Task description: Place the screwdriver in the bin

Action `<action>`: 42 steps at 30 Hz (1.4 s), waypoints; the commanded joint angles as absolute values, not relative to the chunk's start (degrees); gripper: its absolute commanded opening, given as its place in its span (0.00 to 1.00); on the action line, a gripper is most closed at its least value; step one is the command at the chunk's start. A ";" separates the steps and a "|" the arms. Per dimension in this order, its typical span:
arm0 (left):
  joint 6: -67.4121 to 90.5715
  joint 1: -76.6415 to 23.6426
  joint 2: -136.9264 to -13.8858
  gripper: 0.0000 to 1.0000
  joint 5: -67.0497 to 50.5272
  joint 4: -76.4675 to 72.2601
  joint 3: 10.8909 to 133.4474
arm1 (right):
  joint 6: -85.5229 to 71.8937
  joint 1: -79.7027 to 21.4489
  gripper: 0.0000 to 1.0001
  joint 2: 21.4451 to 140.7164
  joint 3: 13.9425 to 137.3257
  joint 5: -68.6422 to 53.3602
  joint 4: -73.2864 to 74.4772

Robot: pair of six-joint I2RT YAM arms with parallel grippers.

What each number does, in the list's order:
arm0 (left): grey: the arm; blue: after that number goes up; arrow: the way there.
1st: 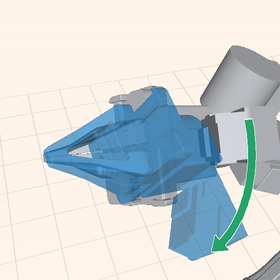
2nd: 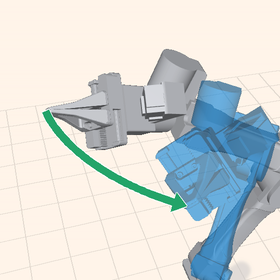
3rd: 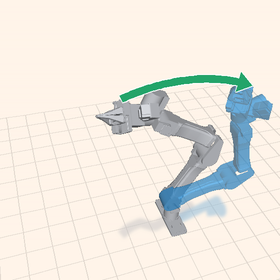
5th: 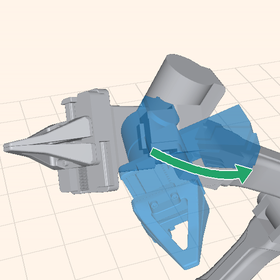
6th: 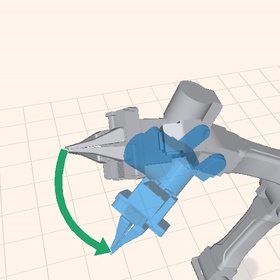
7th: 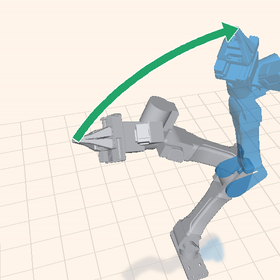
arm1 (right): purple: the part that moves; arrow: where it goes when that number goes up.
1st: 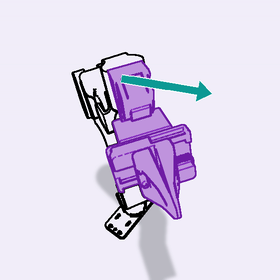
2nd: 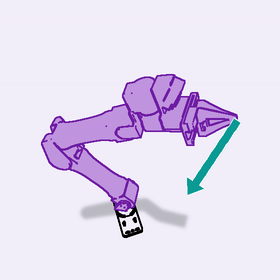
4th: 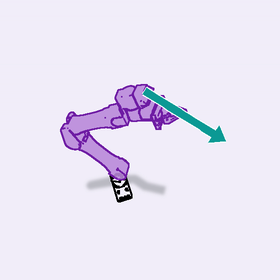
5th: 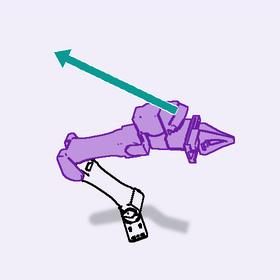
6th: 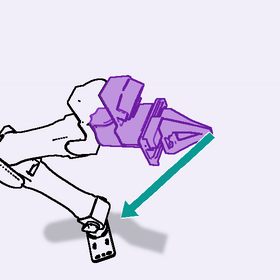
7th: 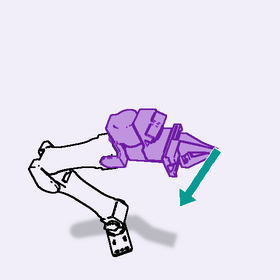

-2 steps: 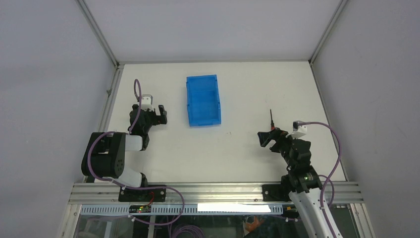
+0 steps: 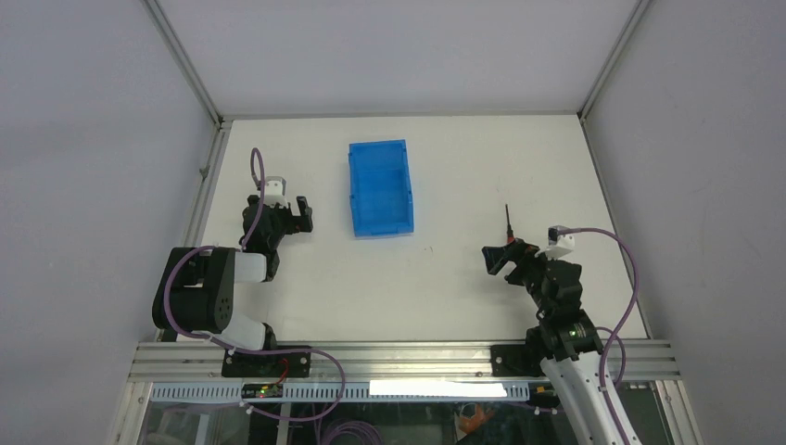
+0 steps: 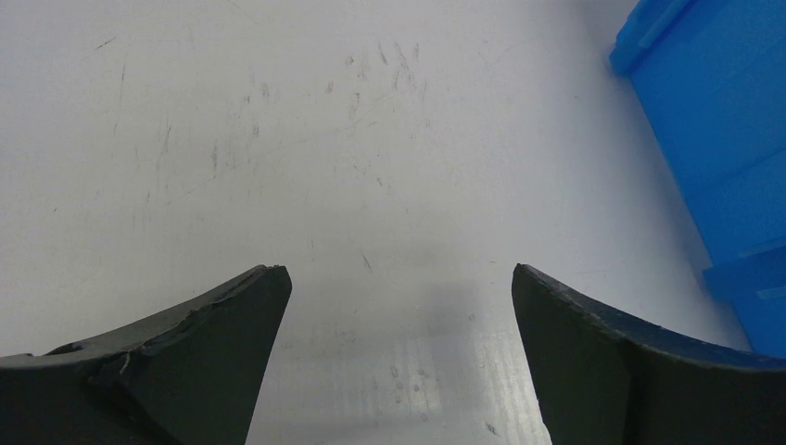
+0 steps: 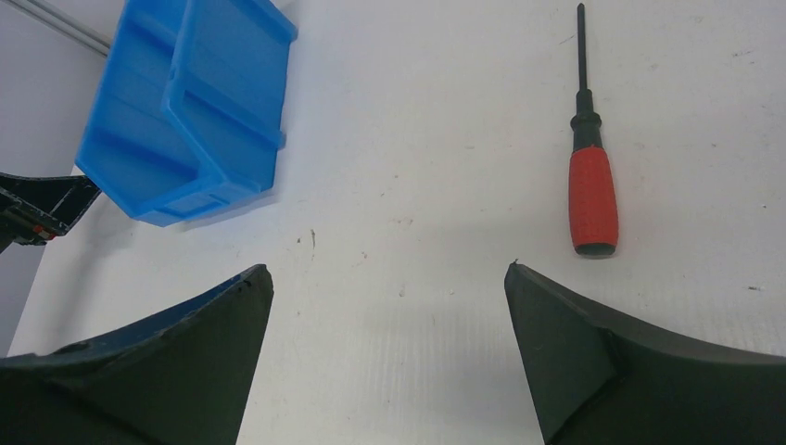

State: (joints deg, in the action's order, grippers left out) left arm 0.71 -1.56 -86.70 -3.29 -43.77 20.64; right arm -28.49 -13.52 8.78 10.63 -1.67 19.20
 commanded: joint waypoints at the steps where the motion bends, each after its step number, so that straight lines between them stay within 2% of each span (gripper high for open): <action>1: 0.53 -2.17 -86.31 0.99 -3.19 -46.61 21.71 | -28.60 -13.67 0.99 7.21 11.55 -0.35 17.42; 7: 0.53 -2.20 -86.29 0.99 -3.23 -46.60 21.71 | -25.92 -13.63 0.99 8.57 18.10 -2.10 16.35; 10: 0.53 -2.15 -86.30 0.99 -3.24 -46.58 21.71 | -21.81 -13.67 0.99 14.09 25.33 -4.25 14.86; 14: 0.53 -2.20 -86.31 0.99 -3.26 -46.58 21.71 | -17.20 -13.62 0.99 30.71 42.32 4.78 26.66; 20: 0.53 -2.15 -86.31 0.99 -3.25 -46.58 21.75 | -14.80 -12.63 0.99 64.93 71.15 16.89 56.90; 23: 0.53 -2.20 -86.31 0.99 -3.18 -46.59 21.71 | -13.47 -10.22 0.99 77.30 76.84 12.24 62.94; 28: 0.53 -2.20 -86.26 0.99 -3.25 -46.58 21.71 | -10.91 -7.19 0.99 88.80 75.61 6.56 60.96; 33: 0.53 -2.14 -86.30 0.99 -3.23 -46.60 21.71 | -9.23 -5.07 0.88 97.35 72.04 2.99 55.71; 37: 0.53 -2.14 -86.30 0.99 -3.23 -46.58 21.71 | -7.51 -4.28 0.74 103.93 70.76 1.98 51.36; 40: 0.53 -2.18 -86.31 0.99 -3.25 -46.58 21.71 | -6.97 -4.08 0.60 108.79 72.42 3.52 50.95; 42: 0.53 -2.15 -86.29 0.99 -3.23 -46.58 21.71 | -6.92 -4.13 0.46 111.56 73.41 4.99 51.57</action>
